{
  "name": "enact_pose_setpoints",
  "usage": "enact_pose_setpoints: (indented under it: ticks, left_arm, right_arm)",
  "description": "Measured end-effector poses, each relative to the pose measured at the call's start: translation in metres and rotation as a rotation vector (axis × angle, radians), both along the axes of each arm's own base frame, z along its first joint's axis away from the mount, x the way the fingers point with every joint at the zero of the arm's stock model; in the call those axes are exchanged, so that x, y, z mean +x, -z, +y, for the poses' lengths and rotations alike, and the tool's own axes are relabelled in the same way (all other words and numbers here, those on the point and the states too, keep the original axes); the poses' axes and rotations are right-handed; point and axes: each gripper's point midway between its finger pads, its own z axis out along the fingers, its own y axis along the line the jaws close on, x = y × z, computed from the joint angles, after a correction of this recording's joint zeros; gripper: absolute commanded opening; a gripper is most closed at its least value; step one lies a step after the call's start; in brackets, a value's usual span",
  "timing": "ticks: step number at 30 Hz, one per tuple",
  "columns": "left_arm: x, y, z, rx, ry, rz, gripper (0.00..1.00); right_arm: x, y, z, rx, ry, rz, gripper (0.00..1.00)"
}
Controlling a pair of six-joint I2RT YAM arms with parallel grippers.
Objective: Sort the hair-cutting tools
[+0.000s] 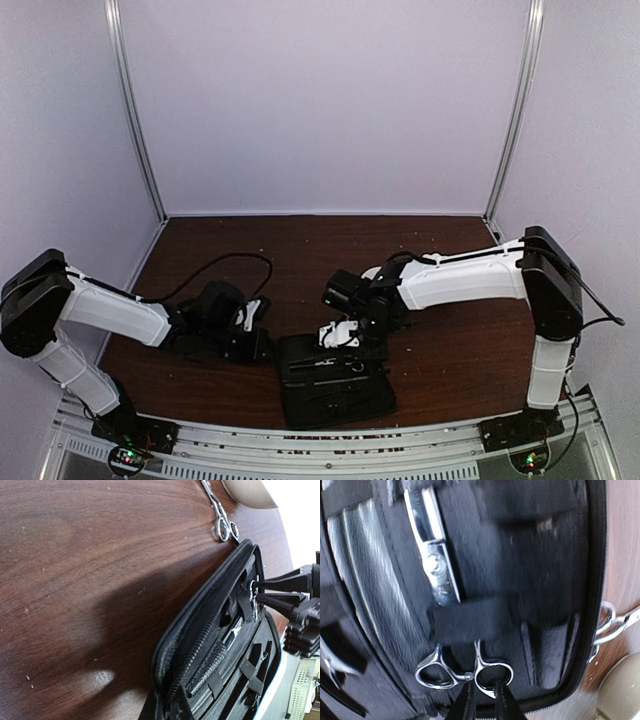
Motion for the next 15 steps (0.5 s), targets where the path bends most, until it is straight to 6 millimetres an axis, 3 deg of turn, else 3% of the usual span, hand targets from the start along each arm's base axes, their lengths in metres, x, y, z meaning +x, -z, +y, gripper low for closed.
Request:
enact_pose_setpoints:
  ticks: [5, 11, 15]
  left_arm:
    - [0.0, 0.0, 0.0, 0.002, 0.001, 0.002, 0.0]
    - [0.0, 0.0, 0.0, 0.002, 0.002, 0.004, 0.0]
    - [0.0, 0.0, 0.0, 0.002, 0.002, 0.004, 0.0]
  right_arm:
    - [-0.003, -0.002, 0.018, 0.008, -0.015, -0.01, 0.12]
    - [-0.003, -0.004, 0.022, 0.008, -0.007, -0.014, 0.12]
    - [0.001, -0.004, 0.021, 0.007, 0.002, -0.029, 0.21]
